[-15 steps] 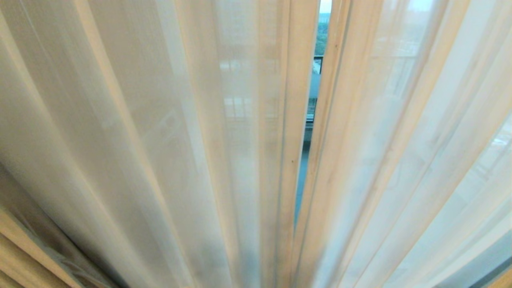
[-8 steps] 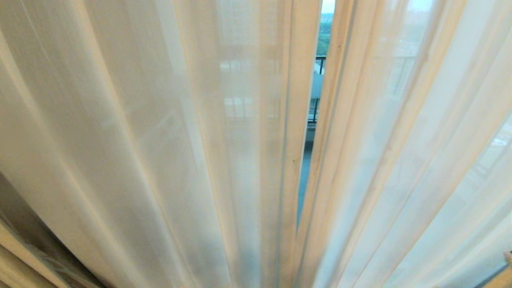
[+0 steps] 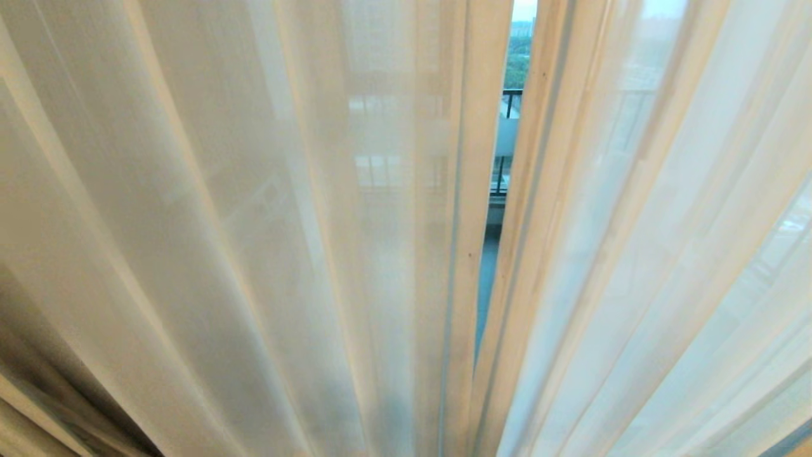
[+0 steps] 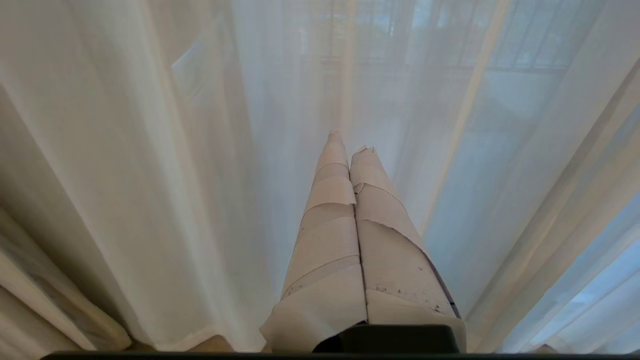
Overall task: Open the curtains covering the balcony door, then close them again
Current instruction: Pull the outer curtains open on both sides
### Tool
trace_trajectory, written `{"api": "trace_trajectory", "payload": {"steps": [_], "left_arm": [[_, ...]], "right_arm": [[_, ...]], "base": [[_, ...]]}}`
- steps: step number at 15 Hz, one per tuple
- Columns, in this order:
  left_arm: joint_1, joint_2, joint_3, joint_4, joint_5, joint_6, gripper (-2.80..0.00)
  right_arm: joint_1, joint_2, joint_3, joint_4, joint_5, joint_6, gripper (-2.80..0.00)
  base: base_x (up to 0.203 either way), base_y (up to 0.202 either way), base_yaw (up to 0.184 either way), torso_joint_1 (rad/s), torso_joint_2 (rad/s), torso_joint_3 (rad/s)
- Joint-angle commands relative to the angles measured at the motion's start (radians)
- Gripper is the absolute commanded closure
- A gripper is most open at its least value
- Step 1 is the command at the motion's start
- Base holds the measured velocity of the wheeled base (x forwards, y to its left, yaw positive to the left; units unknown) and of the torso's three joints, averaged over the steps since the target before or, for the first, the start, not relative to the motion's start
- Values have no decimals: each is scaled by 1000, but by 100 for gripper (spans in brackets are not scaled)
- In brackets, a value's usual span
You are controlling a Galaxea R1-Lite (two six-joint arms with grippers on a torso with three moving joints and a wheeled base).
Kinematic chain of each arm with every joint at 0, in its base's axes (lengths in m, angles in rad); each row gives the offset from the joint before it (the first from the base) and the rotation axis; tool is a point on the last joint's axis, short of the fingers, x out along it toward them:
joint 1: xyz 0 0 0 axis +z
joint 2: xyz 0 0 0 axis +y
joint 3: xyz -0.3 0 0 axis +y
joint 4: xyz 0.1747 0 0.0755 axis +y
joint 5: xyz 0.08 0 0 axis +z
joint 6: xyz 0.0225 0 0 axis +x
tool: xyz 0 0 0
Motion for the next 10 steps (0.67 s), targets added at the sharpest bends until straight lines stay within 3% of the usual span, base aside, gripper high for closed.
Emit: {"api": "trace_trajectory", "payload": {"steps": [1, 5, 10], "left_arm": [[0, 0, 0, 0, 0, 0, 0], [1, 0, 0, 0, 0, -1, 0], [1, 0, 0, 0, 0, -1, 0]], "right_arm": [[-3, -105, 2, 15, 1, -6, 0], [3, -246, 2, 20, 2, -8, 0], [4, -251, 2, 22, 4, -3, 0]], "base": [[0, 0, 0, 0, 0, 0], [0, 0, 0, 0, 0, 0], [0, 0, 0, 0, 0, 0]]}}
